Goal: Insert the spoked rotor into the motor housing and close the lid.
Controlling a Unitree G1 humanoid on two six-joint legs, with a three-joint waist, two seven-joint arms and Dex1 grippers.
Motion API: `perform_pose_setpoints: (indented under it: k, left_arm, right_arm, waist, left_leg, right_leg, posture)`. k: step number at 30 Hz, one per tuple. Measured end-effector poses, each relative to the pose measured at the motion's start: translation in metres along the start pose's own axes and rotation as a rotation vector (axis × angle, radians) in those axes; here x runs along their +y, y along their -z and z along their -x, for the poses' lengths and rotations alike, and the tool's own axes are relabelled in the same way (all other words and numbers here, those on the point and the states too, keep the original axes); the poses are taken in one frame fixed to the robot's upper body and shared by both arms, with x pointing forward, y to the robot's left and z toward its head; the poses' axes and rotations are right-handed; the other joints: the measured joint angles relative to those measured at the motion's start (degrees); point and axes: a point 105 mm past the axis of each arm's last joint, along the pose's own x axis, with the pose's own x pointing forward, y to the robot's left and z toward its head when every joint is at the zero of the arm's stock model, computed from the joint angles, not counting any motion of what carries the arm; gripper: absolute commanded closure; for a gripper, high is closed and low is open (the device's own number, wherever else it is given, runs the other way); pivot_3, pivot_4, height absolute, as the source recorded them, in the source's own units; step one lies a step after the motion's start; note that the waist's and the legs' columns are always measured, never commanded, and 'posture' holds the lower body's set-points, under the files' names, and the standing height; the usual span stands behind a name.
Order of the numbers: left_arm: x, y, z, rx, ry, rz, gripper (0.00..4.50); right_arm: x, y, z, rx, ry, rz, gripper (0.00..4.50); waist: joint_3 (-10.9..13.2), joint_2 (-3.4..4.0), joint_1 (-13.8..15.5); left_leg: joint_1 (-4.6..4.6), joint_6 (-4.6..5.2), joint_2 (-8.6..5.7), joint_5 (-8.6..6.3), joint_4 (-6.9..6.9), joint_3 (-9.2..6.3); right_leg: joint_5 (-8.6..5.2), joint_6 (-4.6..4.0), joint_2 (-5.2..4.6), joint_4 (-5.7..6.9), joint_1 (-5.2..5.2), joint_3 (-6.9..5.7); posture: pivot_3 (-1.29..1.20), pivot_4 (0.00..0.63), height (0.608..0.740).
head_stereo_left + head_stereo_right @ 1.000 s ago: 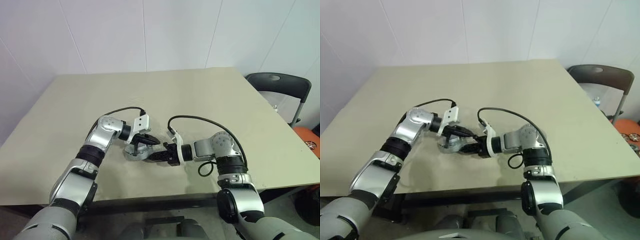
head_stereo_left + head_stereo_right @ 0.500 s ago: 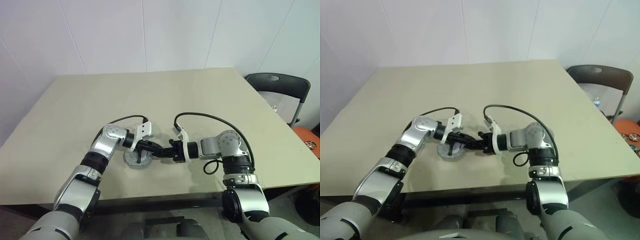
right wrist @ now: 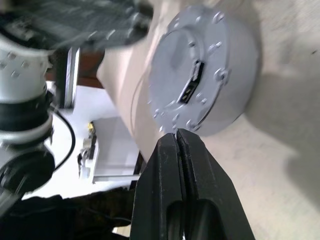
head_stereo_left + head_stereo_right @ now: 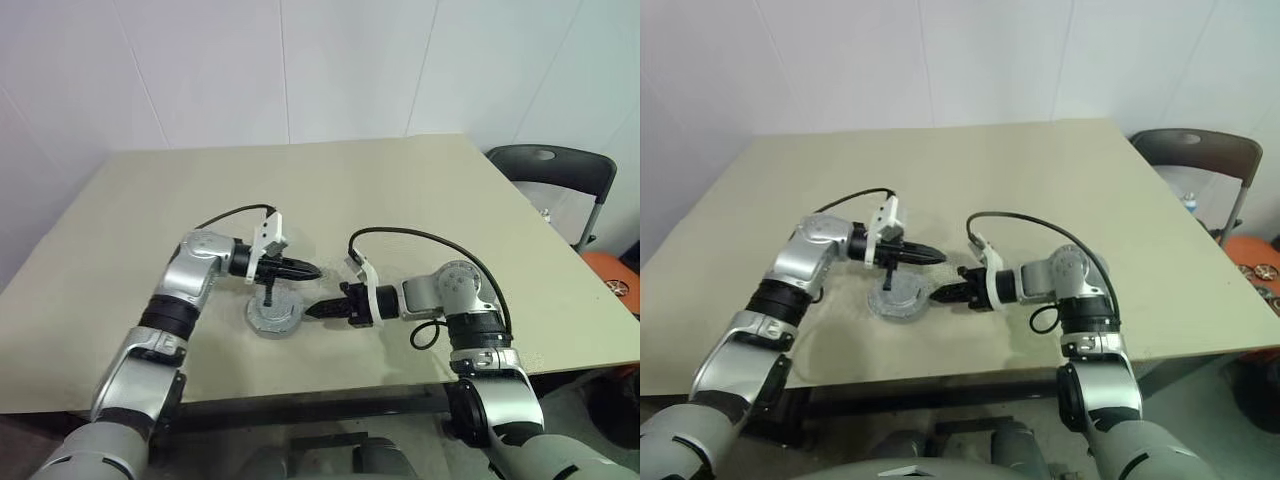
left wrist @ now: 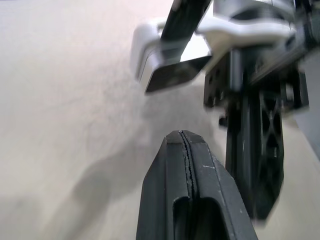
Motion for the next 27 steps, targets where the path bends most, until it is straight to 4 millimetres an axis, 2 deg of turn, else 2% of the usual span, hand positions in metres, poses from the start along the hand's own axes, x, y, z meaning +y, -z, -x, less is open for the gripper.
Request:
perform_pose_setpoints:
  k: [5, 9, 21, 27]
  left_arm:
    - [-0.018, 0.045, 0.022, 0.123, -0.005, 0.083, 4.50]
    - [-0.019, 0.047, 0.031, 0.156, -0.031, 0.052, 4.50]
    - [-0.023, 0.049, 0.027, 0.149, -0.058, 0.030, 4.50]
    - [-0.018, 0.051, 0.027, 0.196, -0.075, -0.013, 4.50]
  right_arm:
    - [0.001, 0.005, -0.002, 0.009, -0.011, 0.012, 4.45]
    - [-0.001, 0.007, -0.005, 0.013, 0.003, 0.009, 4.45]
    - [-0.011, 0.006, -0.010, -0.018, 0.069, 0.013, 4.45]
    - [-0.018, 0.001, -0.009, -0.053, 0.117, 0.025, 4.45]
  waist:
    - [0.0, 0.00, 0.3]
    - [0.0, -0.02, 0.5]
    - [0.0, 0.00, 0.5]
    - [0.0, 0.07, 0.5]
  left_leg:
    - [-0.01, -0.02, -0.02, 0.01, 0.03, 0.00]
    - [0.04, -0.02, -0.03, 0.01, 0.11, -0.02]
    - [0.14, -0.03, -0.03, 0.01, 0.19, -0.02]
    - [1.06, -0.03, 0.02, 0.00, 0.09, -0.01]
  right_leg:
    - [0.00, 0.00, -0.02, 0.01, 0.00, 0.00]
    - [0.02, -0.03, -0.04, 0.00, 0.03, -0.03]
    - [0.02, -0.03, -0.03, 0.15, 0.16, -0.02]
    - [-0.03, -0.01, 0.02, -0.02, 0.89, -0.04]
  posture:
    - [0.00, 0.000, 0.740]
    - [0.00, 0.000, 0.740]
    - [0.00, 0.000, 0.740]
    - [0.00, 0.000, 0.740]
